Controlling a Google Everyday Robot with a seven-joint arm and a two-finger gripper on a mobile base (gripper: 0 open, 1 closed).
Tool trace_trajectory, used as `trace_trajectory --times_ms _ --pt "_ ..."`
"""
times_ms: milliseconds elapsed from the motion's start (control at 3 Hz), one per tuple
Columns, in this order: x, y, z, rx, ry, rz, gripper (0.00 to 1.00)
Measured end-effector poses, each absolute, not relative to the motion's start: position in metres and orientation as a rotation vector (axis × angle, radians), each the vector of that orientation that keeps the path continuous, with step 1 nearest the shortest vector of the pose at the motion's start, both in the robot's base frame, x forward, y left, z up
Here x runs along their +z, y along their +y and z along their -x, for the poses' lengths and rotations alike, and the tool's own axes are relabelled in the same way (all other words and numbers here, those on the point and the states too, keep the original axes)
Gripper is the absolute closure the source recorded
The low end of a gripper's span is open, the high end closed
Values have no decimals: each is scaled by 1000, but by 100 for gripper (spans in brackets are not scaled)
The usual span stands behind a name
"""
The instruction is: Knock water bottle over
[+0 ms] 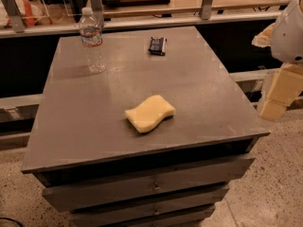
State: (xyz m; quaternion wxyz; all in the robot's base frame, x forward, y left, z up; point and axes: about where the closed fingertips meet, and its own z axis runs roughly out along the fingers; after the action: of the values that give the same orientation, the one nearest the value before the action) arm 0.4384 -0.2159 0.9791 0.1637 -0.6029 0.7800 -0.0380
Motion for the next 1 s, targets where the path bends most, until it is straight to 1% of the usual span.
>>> trace_trajectory --times_ms 333,667,1000 --pt "979 -216 -438 -108 2224 1719 0" --pt "983 -215 -444 -69 2204 1668 0" --pt "985 -216 -465 35 2118 1553 0"
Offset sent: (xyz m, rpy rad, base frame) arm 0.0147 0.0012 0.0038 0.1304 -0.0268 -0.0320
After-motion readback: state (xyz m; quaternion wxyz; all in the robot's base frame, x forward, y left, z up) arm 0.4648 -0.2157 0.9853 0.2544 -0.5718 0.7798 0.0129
